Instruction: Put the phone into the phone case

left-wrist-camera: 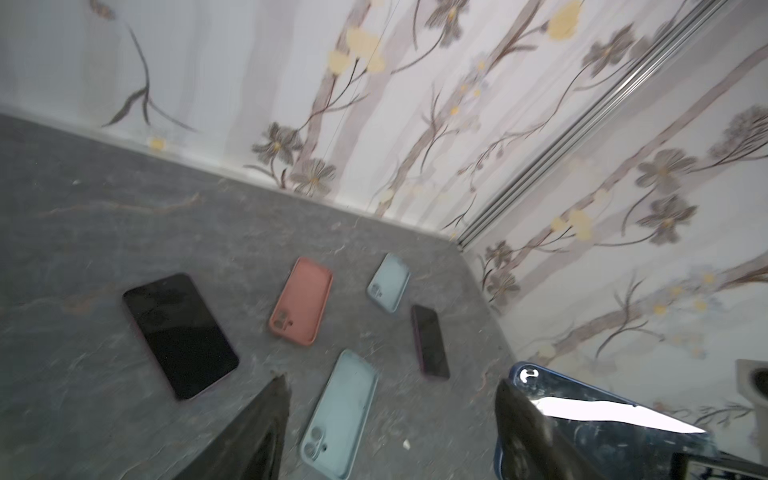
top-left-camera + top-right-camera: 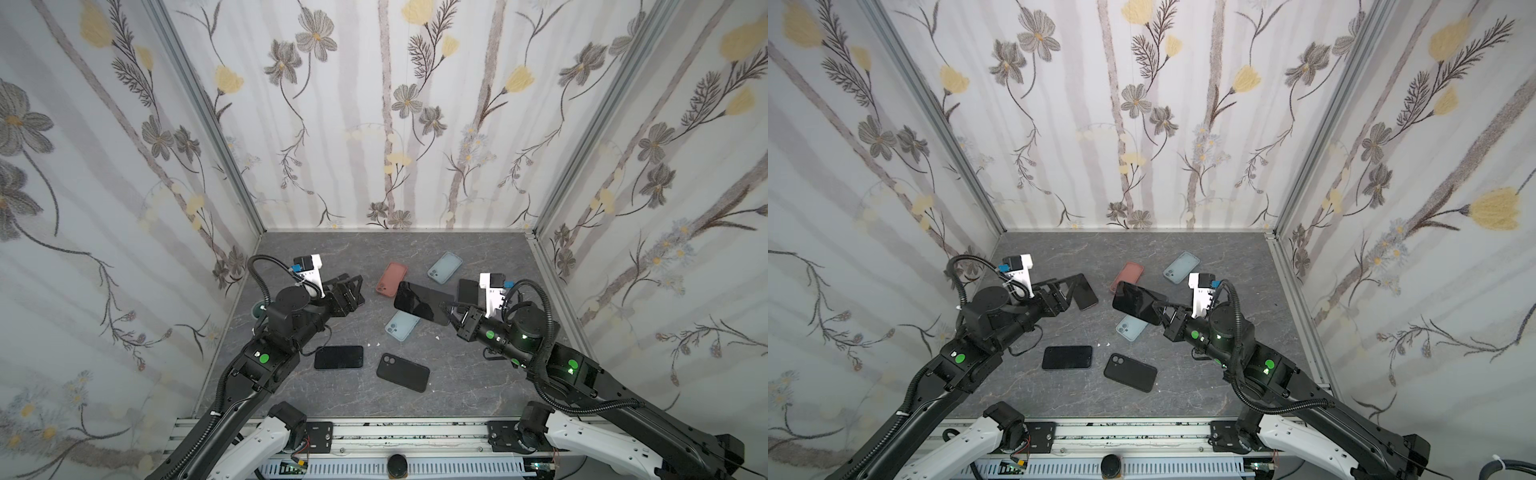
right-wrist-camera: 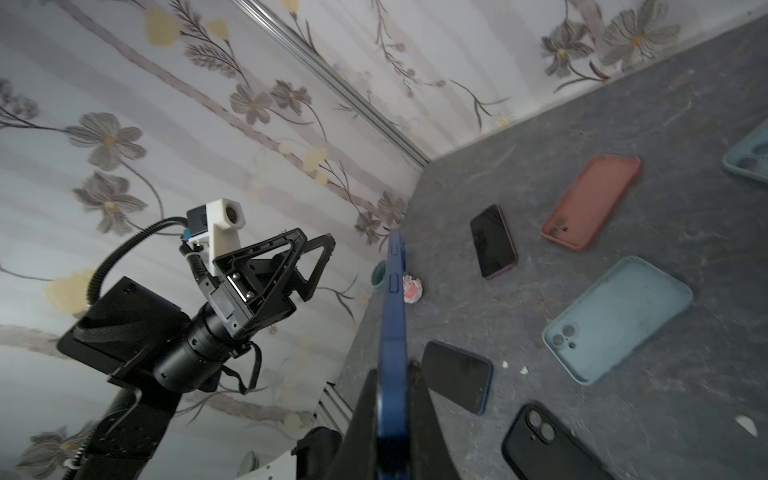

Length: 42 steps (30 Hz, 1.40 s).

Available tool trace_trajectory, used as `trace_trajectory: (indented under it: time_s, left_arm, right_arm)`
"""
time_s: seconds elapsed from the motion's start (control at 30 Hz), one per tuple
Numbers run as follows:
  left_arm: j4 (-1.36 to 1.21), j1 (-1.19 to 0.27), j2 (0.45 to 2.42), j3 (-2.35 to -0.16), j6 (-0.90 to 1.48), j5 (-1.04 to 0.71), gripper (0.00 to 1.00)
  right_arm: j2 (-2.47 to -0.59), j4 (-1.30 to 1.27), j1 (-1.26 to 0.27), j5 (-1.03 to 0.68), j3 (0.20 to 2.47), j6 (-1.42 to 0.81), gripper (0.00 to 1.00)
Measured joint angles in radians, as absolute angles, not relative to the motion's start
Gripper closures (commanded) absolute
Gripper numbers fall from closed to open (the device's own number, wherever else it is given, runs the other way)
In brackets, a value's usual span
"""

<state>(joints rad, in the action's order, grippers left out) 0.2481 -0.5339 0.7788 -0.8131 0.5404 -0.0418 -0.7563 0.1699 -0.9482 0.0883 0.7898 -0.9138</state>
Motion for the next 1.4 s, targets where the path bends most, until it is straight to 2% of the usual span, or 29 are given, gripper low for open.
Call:
trace_trajectory:
  time_s: [0.27, 0.53, 0.73, 1.03, 1.4]
  left_arm:
    - [0.326, -0.534, 0.883, -0.682, 0.516, -0.159, 0.29]
    - [0.274, -0.536, 1.0, -0.585, 0.502, -0.275, 0.37]
    - [0.213, -0.568, 0.974, -0.511, 0.577, -0.333, 0.39]
    - [0.139, -0.625, 0.898, -0.402, 0.71, -0.305, 0.39]
    - [0.053, -0.672, 0.929, -0.367, 0.767, -0.258, 0.4]
  right_arm:
    - [-0.772, 0.304, -0.993, 0.106, 0.675, -1.049, 1.0]
    - [-0.806, 0.267, -1.062, 0.093, 0.551, -1.173, 1.0]
    - [-0.857, 0.194, -1.143, 0.145, 0.533, -1.249, 1.0]
    - [-0.837, 0.121, -1.158, 0.167, 0.463, -1.32, 1.0]
    - [-0.82, 0.088, -1.146, 0.186, 0.425, -1.314, 1.0]
